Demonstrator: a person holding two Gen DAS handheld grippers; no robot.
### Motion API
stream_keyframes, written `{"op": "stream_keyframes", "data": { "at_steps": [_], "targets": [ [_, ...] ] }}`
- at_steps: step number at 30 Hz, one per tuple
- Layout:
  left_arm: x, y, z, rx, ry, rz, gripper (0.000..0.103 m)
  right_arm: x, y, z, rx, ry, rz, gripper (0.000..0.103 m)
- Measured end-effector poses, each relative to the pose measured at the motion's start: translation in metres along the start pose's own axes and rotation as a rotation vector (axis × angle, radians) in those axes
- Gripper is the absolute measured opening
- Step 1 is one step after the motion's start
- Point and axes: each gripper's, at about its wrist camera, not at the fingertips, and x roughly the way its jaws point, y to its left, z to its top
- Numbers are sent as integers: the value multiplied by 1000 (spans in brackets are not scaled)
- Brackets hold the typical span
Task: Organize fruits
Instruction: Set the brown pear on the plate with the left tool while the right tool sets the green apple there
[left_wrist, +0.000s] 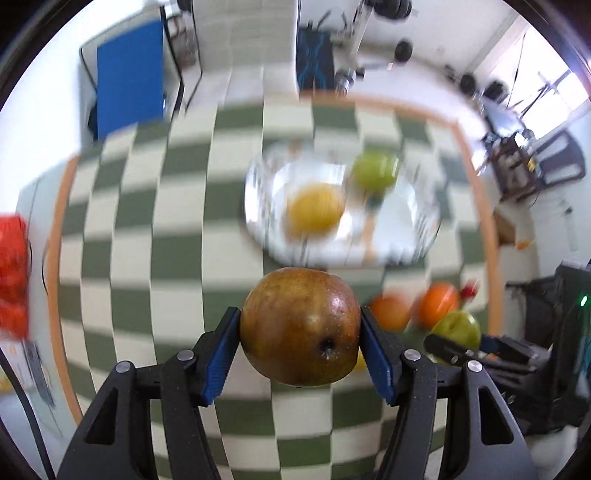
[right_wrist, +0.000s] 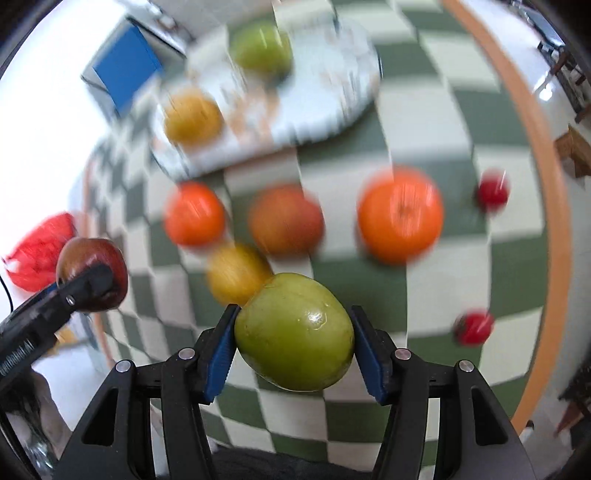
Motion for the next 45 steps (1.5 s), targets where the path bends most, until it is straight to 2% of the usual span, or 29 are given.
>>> {"op": "stream_keyframes", "data": {
  "at_steps": [2, 5, 8, 12, 15, 20, 22, 25, 28, 29, 33, 36, 45],
  "targets": [
    [-5, 5, 37, 14, -26, -2, 60, -21, 8, 34, -7, -56, 16, 61],
    [13, 8, 88, 40, -25, 40, 60, -30, 20, 81, -25, -116, -17, 61],
    [54, 9, 131, 65, 51, 74, 60, -9, 26, 122, -12, -114, -58, 61],
    [116, 14, 154, 46, 209, 68, 60, 38, 25, 151, 0, -47, -112, 61],
    [148, 16, 160, 39, 276, 71, 60, 62, 26, 158, -12, -12, -140, 61],
    [176, 19, 161, 41, 320, 90, 61, 89, 19, 167, -10, 25, -150, 61],
    [178, 17, 162, 48, 318, 84, 61, 95, 17, 169, -7, 36, -144, 61],
    [179, 14, 162, 70, 305, 115, 61, 100, 15, 170, 0, 58, -128, 61],
    [179, 16, 161, 54, 304, 117, 62, 105, 14, 171, -4, 61, -125, 62],
    [178, 17, 161, 46, 297, 121, 66, 105, 14, 171, -7, 63, -121, 63],
    [166, 25, 159, 10, 260, 119, 94, 98, 12, 173, -9, 54, -122, 85],
    [153, 30, 153, -11, 228, 114, 94, 87, 8, 171, -10, 45, -137, 92],
    [96, 34, 112, -65, 97, 126, 94, 43, 9, 142, -46, -56, -240, 95]
  ]
}}
